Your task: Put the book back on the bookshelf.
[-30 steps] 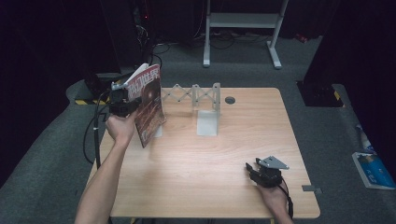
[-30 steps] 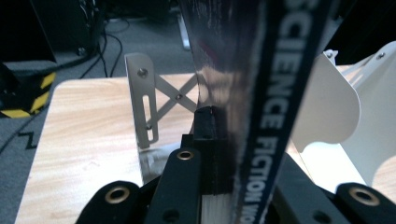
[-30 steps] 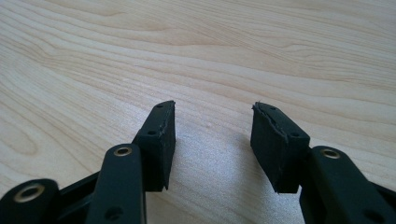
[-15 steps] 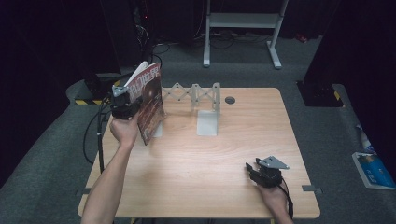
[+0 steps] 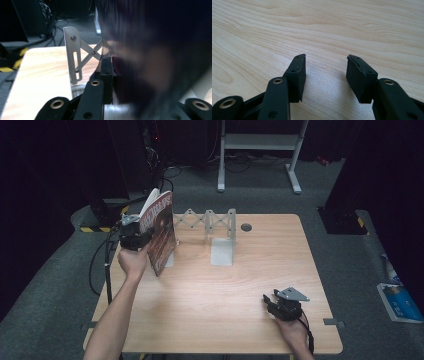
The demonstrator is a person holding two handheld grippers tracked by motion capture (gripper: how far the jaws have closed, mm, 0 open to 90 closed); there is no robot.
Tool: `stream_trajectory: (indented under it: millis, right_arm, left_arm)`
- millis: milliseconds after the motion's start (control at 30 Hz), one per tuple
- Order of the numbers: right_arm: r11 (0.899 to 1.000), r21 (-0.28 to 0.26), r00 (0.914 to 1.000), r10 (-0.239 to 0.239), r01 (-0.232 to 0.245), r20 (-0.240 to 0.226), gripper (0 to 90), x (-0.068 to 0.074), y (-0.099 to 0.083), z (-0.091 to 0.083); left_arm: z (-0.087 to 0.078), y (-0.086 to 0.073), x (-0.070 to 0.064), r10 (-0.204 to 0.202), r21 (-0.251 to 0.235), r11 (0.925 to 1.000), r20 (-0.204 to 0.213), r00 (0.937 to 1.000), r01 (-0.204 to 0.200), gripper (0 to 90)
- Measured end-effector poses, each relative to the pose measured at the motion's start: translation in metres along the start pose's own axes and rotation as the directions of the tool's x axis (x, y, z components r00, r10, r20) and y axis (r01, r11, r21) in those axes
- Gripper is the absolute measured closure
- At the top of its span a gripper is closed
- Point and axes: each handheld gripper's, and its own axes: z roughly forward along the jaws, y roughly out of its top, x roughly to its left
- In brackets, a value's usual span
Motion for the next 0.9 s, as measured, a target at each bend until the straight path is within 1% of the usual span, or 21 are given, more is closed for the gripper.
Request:
stream_trajectory:
  millis: [67, 133, 233, 267, 300, 367, 400, 567, 633, 833, 900]
  right_arm:
    - [1.000, 0.000, 1.0000, 0.000, 0.000, -0.001, 50.2, 0.0001, 0.0000, 0.0000]
    - [1.000, -0.001, 1.0000, -0.003, 0.003, -0.001, 50.2, 0.0000, 0.0000, 0.0001]
    - [1.000, -0.001, 1.0000, -0.004, 0.004, -0.001, 50.2, 0.0001, 0.0000, 0.0000]
    - [1.000, -0.001, 1.0000, -0.003, 0.003, -0.001, 50.2, 0.0001, 0.0000, 0.0000]
    - [1.000, -0.001, 1.0000, -0.004, 0.004, -0.001, 50.2, 0.0001, 0.0000, 0.0000]
    - [1.000, -0.002, 1.0000, -0.005, 0.005, -0.001, 50.2, 0.0001, -0.0001, 0.0000]
    - [1.000, -0.002, 1.0000, -0.005, 0.005, -0.001, 50.2, 0.0001, -0.0001, 0.0000]
    - [1.000, -0.001, 1.0000, -0.003, 0.003, -0.002, 50.1, 0.0004, -0.0002, -0.0001]
    - [1.000, -0.002, 1.0000, -0.006, 0.006, -0.002, 50.2, 0.0002, -0.0001, -0.0001]
    - [1.000, -0.001, 1.0000, -0.003, 0.003, -0.002, 50.0, 0.0003, -0.0002, -0.0001]
    - [1.000, -0.002, 1.0000, -0.005, 0.005, -0.002, 50.0, 0.0001, -0.0001, 0.0000]
  left_arm:
    - [-0.0022, 0.0039, 0.0008, 0.011, 0.029, 0.9995, 0.001, 0.9999, -0.011, 78.5]
    - [-0.0033, 0.0068, -0.0007, 0.028, 0.059, 0.9979, -0.009, 0.9996, -0.028, 78.6]
    - [-0.0040, 0.0092, 0.0003, 0.014, 0.079, 0.9968, -0.005, 0.9999, -0.014, 80.7]
    - [-0.0041, 0.0098, -0.0007, 0.013, 0.081, 0.9966, -0.015, 0.9998, -0.012, 81.8]
    - [-0.0042, 0.0102, -0.0019, 0.023, 0.081, 0.9965, -0.022, 0.9995, -0.022, 82.8]
    - [-0.0041, 0.0100, -0.0044, 0.043, 0.073, 0.9965, -0.031, 0.9986, -0.041, 83.6]
    - [-0.0039, 0.0096, -0.0055, 0.045, 0.066, 0.9970, -0.034, 0.9984, -0.042, 83.7]
    - [-0.0023, 0.0091, -0.0070, 0.035, 0.027, 0.9991, -0.053, 0.9980, -0.034, 84.0]
    - [-0.0009, 0.0095, -0.0071, 0.023, 0.008, 0.9997, -0.059, 0.9980, -0.023, 84.0]
    - [0.0040, 0.0051, -0.0071, 0.019, -0.012, 0.9997, -0.059, 0.9981, -0.020, 83.9]
    - [0.0040, 0.0039, -0.0064, 0.013, -0.016, 0.9998, -0.051, 0.9986, -0.014, 83.7]
